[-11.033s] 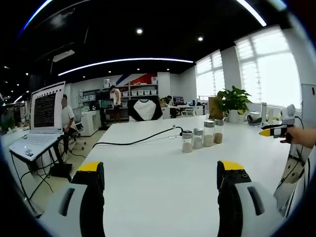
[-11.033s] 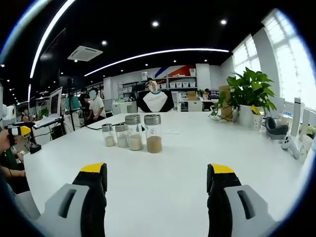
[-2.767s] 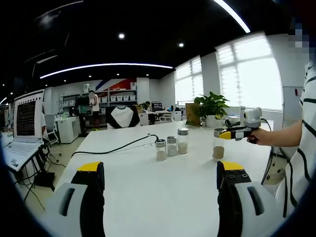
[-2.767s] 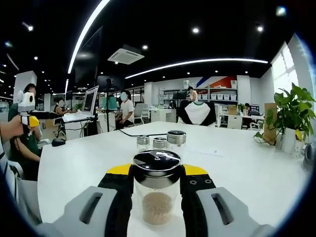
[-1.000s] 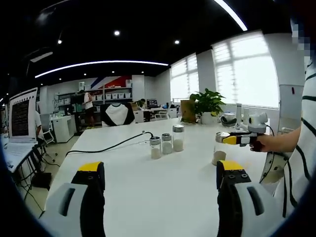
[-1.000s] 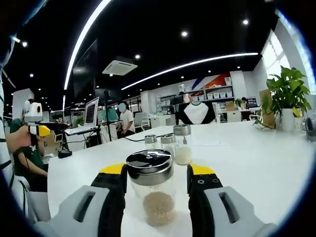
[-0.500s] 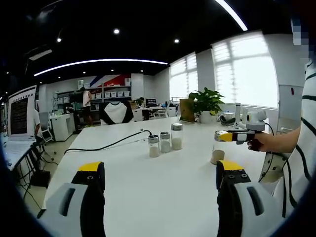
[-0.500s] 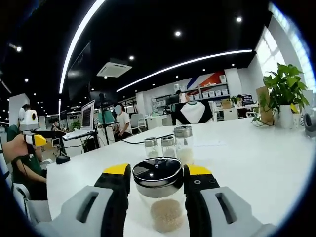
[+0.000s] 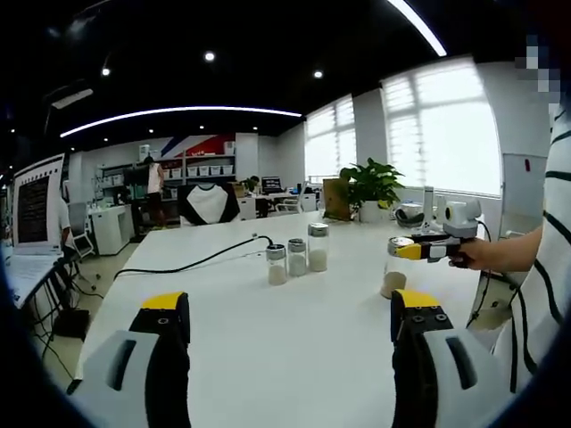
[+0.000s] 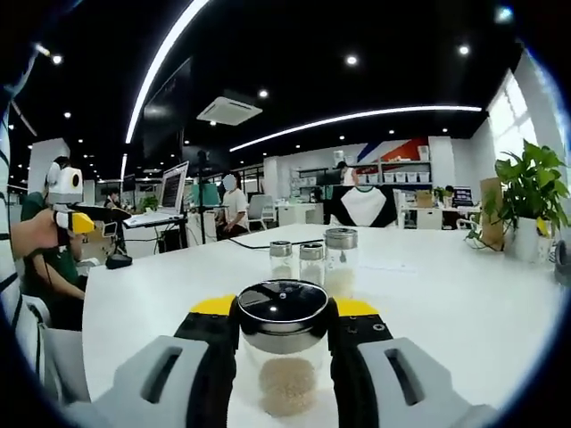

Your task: Rotate the seasoning bottle until the label or dispensing opening points toward the visible target arrow and the bottle remains upright within the marked orientation range

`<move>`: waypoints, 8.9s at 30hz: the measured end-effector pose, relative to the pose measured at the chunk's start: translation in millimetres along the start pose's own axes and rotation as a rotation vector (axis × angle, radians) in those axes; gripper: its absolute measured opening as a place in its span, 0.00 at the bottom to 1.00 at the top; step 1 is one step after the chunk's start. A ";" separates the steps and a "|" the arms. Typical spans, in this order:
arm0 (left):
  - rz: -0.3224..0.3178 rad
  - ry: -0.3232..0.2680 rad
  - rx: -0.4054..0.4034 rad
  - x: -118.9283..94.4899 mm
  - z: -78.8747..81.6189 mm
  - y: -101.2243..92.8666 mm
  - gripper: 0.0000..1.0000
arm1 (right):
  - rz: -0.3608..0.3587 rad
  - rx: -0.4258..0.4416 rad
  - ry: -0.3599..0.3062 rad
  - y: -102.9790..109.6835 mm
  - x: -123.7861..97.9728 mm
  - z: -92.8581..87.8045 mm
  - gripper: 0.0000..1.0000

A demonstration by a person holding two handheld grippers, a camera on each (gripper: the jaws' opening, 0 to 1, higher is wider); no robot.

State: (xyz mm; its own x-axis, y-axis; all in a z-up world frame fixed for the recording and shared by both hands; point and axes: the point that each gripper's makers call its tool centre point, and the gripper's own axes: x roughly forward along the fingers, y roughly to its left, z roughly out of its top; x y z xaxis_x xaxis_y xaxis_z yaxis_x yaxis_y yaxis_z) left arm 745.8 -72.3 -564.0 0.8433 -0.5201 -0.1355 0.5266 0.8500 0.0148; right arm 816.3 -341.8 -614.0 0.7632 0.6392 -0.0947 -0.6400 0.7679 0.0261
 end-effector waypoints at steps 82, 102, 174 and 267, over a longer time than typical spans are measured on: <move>-0.039 0.023 0.029 2.5 -3.5 -11.9 0.98 | 0.148 0.002 -0.021 2.5 3.3 10.6 0.37; -0.047 0.011 0.016 -0.4 -0.7 -15.3 0.98 | 0.136 0.074 -0.019 0.1 -1.1 11.6 0.40; -0.044 0.038 0.023 1.6 -9.4 -15.1 0.97 | -0.086 0.080 0.002 -2.8 8.0 1.2 0.40; -0.044 0.037 0.017 -2.2 -10.7 -14.1 0.97 | -0.038 0.089 -0.040 -7.1 3.6 6.5 0.39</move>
State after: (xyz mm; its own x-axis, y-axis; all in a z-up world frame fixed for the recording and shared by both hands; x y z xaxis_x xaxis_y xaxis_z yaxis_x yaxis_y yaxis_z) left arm 735.4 -82.3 -574.5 0.8149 -0.5533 -0.1726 0.5651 0.8246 0.0250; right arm 824.2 -344.6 -608.0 0.7906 0.6096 -0.0571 -0.6018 0.7909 0.1114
